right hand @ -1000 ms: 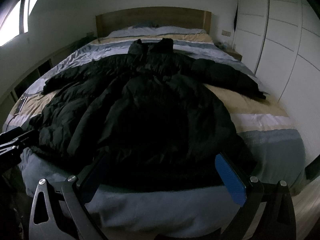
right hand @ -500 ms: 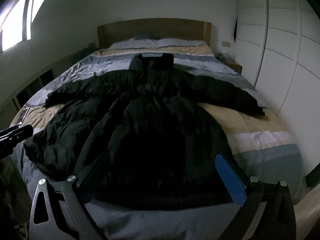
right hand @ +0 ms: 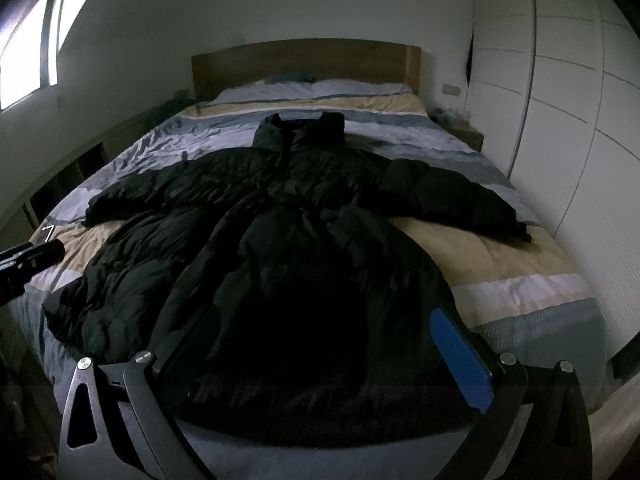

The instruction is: Fold large clothes

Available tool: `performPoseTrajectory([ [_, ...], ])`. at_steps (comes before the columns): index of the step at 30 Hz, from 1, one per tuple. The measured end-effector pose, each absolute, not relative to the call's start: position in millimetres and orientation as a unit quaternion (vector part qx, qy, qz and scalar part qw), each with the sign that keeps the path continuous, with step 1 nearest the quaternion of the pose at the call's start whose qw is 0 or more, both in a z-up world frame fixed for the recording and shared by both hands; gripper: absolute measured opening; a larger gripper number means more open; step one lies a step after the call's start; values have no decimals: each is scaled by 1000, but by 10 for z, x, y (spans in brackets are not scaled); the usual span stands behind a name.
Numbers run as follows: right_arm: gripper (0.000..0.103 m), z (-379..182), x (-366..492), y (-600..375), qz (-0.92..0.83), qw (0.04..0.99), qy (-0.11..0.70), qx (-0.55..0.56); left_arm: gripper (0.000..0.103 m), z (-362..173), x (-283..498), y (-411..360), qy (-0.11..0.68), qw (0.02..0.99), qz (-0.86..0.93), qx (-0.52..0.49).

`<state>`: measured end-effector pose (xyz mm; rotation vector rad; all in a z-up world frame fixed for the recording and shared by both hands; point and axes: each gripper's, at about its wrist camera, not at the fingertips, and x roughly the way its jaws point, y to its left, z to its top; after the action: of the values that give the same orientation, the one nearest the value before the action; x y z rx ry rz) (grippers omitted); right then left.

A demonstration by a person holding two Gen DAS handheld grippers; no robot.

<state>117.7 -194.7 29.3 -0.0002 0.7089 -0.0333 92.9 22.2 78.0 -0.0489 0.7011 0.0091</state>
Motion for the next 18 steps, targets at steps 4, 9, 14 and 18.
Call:
performPoseTrajectory([
  [4,103,346,1320,-1992,-19,938,345,4,83,943,1133,191,328,944,1,-23],
  [9,103,448,1522,-2048,-23,941,338,1,83,1049,1411,184,315,949,4,-23],
  [14,103,490,1813,-2159,-34,941,335,11,83,1028,1751,203,317,948,-1,-27],
  [18,103,414,2070,-2348,-46,939,341,29,83,933,2032,188,319,947,-4,-32],
])
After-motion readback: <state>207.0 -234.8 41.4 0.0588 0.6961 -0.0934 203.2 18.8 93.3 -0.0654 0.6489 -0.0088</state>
